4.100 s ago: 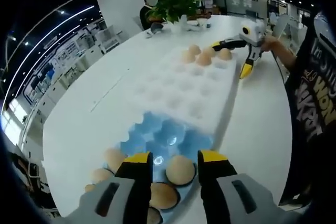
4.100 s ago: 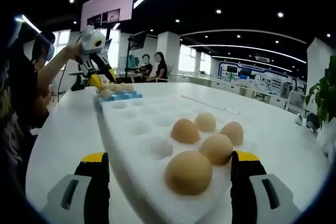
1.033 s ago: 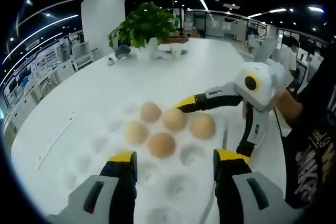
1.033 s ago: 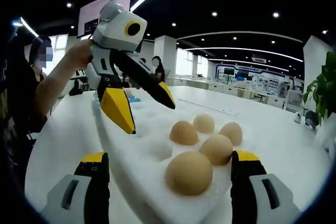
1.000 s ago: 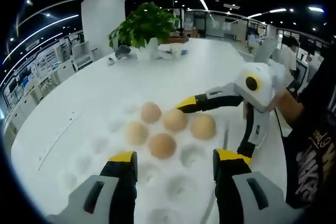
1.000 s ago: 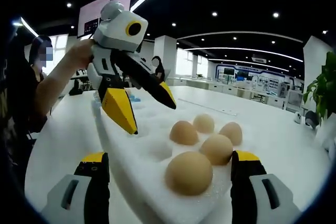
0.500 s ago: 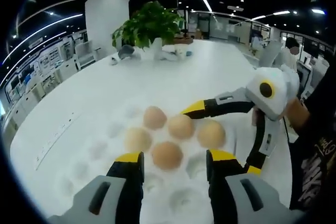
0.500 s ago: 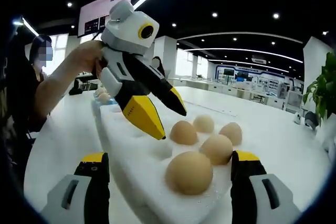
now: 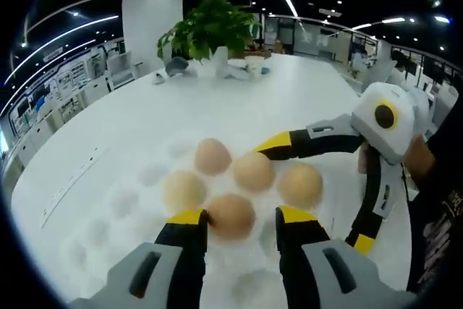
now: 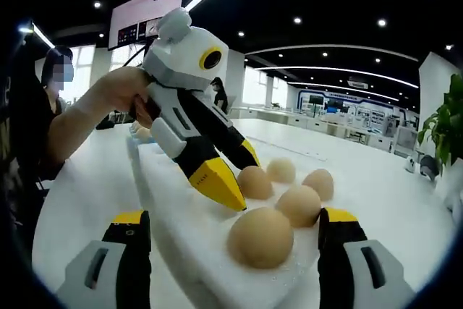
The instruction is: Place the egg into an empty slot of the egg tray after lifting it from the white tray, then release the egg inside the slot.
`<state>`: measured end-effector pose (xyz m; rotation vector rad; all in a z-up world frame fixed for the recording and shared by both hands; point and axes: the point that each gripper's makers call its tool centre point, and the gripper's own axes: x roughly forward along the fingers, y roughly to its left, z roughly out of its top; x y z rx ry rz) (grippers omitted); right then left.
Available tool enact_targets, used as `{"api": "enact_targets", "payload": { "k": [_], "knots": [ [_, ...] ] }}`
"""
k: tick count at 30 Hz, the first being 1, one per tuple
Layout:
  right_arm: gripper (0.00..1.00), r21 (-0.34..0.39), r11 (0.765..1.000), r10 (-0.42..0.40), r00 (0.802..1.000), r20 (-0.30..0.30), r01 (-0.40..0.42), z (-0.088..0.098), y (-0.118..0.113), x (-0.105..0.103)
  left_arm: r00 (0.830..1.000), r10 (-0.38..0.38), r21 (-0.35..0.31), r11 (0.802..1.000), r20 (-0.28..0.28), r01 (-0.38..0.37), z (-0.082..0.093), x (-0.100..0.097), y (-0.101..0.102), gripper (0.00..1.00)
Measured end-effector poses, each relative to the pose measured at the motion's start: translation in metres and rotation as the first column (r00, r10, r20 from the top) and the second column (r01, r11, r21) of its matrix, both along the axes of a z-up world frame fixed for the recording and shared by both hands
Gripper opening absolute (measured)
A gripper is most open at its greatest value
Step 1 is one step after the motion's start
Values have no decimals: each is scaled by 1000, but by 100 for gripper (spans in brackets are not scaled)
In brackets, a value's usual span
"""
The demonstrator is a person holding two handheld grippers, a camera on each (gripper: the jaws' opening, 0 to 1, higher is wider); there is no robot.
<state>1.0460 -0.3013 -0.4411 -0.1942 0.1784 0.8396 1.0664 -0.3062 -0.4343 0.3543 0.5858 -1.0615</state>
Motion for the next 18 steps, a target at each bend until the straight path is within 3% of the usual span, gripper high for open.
{"api": "enact_targets", "payload": {
  "k": [5,9,14,18],
  "knots": [
    [100,-5,1000,0,1000,3,0,0,0,0,1000,13,-7,1000,-6,-13,1,3,1,34],
    [100,-11,1000,-1,1000,6,1,-1,0,-1,999,50,-3,999,10,-50,1,22,8,25],
    [100,-17,1000,0,1000,6,0,-1,1,-1,998,31,17,999,63,-33,3,20,9,25],
    [100,-20,1000,-1,1000,5,2,-1,1,-2,997,54,-2,999,61,-54,5,20,11,25]
  ]
}}
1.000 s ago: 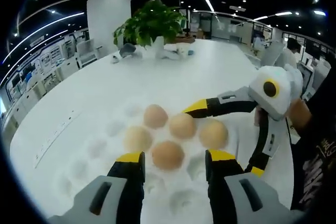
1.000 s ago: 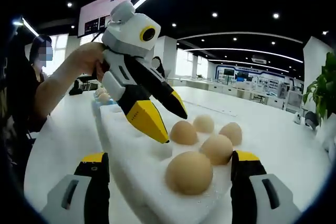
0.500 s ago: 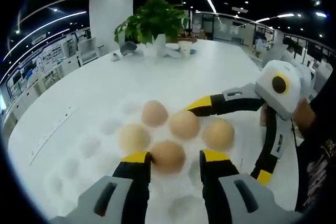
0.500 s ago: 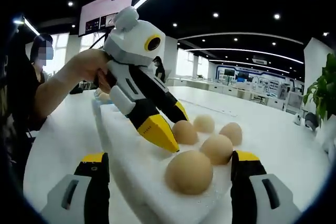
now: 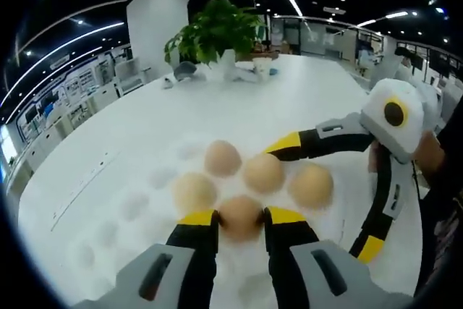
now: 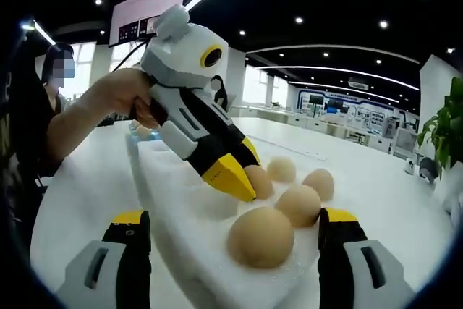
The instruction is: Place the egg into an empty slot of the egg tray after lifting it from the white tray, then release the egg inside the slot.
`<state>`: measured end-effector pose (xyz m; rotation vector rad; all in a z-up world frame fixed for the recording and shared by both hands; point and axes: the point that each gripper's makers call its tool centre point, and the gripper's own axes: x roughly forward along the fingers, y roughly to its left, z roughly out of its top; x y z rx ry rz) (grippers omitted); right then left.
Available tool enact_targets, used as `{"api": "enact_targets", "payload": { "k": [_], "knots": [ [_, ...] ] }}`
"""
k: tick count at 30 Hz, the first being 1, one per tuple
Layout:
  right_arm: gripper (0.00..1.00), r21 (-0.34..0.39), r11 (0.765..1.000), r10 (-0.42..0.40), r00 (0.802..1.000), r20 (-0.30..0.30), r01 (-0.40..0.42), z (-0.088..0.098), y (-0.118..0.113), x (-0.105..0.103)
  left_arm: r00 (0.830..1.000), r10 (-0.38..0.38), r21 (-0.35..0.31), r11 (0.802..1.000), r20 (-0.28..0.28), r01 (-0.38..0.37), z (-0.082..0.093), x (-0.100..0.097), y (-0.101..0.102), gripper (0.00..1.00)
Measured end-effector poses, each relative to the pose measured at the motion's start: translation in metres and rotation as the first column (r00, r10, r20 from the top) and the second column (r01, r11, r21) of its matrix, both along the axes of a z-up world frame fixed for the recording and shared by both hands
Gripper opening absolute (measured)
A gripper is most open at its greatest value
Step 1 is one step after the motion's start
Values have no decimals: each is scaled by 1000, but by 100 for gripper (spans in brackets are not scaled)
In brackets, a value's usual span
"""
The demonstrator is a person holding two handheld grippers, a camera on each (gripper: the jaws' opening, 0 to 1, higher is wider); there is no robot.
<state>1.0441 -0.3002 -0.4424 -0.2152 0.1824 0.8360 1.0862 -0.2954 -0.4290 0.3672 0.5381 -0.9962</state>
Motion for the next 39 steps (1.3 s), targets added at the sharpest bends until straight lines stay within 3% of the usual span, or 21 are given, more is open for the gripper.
{"api": "enact_targets", "payload": {
  "k": [6,12,23,29,39],
  "knots": [
    [100,8,1000,0,1000,-2,0,1,1,-1,1000,4,-12,1000,0,-4,1,-2,0,25],
    [100,15,1000,1,1000,-1,-1,1,1,-1,1000,11,-82,997,-6,-11,13,-5,0,25],
    [100,15,1000,0,1000,-3,0,2,1,-2,1000,17,-100,995,-6,-17,19,-5,8,25],
    [100,17,1000,-1,1000,-2,1,2,0,-2,999,43,-101,994,27,-40,28,-20,9,25],
    [100,17,1000,0,1000,-2,0,2,0,-1,997,73,-119,990,18,-71,29,-4,30,24]
  ]
}}
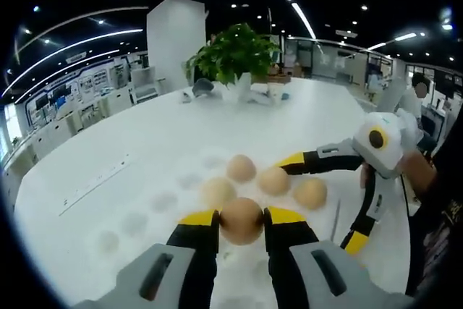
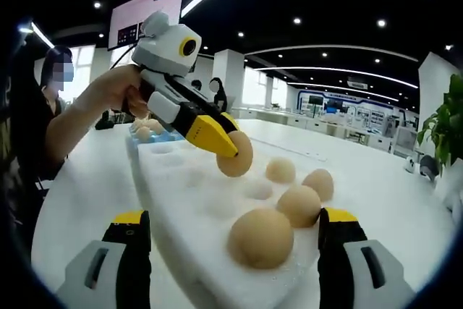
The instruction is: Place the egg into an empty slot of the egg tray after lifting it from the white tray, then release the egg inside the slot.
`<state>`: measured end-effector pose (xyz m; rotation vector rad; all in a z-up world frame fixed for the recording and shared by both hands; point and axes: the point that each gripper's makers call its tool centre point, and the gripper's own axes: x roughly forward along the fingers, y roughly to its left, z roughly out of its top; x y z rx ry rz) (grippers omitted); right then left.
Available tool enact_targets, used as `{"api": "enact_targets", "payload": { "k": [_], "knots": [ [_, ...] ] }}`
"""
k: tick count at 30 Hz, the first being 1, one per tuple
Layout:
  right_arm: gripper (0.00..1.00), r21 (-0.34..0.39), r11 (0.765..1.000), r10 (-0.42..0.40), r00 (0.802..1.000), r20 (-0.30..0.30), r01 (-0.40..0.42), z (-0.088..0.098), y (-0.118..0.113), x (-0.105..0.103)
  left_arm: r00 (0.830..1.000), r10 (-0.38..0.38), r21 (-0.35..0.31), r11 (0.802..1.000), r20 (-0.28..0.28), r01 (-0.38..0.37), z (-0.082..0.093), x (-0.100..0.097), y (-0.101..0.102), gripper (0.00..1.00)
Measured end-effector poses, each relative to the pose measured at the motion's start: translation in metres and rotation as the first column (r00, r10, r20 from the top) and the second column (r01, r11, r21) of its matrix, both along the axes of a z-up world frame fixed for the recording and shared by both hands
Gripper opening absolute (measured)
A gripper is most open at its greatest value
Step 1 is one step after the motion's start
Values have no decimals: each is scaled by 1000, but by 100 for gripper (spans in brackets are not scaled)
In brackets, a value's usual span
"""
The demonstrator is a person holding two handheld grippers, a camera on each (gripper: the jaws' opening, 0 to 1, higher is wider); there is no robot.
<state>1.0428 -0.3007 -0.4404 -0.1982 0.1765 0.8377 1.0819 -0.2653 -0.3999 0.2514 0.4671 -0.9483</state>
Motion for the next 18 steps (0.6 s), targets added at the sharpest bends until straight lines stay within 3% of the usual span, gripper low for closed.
{"api": "enact_targets", "payload": {
  "k": [18],
  "knots": [
    [100,-3,1000,-2,1000,2,2,0,0,0,997,70,-20,997,22,-69,9,2,39,24]
  ]
}}
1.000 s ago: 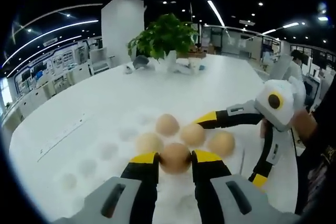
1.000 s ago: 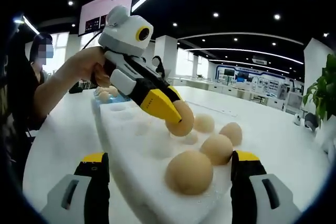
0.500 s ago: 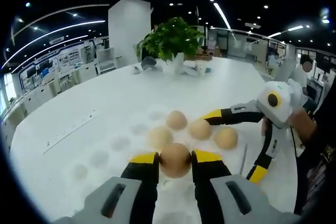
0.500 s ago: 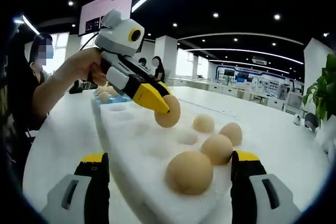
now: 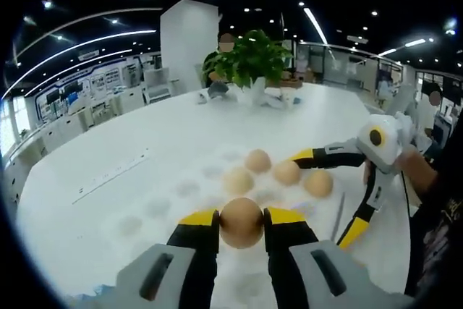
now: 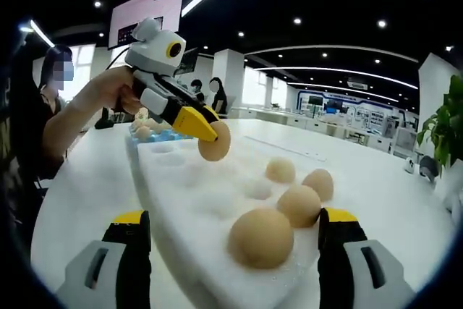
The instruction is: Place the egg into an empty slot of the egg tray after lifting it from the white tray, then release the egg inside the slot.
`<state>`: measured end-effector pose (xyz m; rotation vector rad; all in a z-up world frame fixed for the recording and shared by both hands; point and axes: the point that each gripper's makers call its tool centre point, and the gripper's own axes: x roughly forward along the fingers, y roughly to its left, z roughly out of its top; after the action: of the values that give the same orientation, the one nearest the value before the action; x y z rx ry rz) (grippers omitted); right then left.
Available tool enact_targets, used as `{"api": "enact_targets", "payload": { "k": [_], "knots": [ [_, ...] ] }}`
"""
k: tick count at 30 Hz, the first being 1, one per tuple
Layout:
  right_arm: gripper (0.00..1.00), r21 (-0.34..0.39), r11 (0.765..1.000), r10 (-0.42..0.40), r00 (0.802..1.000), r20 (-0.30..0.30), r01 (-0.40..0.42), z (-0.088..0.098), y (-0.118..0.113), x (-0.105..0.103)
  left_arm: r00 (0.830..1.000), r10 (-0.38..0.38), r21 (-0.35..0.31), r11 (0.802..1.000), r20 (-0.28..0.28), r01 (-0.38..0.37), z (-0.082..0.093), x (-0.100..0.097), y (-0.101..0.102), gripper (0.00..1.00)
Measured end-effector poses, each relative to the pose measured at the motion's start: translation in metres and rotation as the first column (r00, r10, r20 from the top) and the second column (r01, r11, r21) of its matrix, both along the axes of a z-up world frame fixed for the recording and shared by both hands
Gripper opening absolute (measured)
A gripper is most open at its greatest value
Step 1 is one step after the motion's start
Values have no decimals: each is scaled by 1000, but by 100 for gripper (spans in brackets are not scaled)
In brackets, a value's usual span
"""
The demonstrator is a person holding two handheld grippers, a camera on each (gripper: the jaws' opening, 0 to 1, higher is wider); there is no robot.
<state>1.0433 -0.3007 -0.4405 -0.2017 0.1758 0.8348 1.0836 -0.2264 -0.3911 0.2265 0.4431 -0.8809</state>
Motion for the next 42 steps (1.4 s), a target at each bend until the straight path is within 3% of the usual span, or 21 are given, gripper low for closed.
{"api": "enact_targets", "payload": {
  "k": [7,42],
  "knots": [
    [100,-2,1000,0,1000,1,0,0,0,0,999,46,-28,999,-1,-46,3,1,19,24],
    [100,12,1000,6,1000,3,-6,1,2,-1,977,213,-18,977,5,-213,0,4,100,24]
  ]
}}
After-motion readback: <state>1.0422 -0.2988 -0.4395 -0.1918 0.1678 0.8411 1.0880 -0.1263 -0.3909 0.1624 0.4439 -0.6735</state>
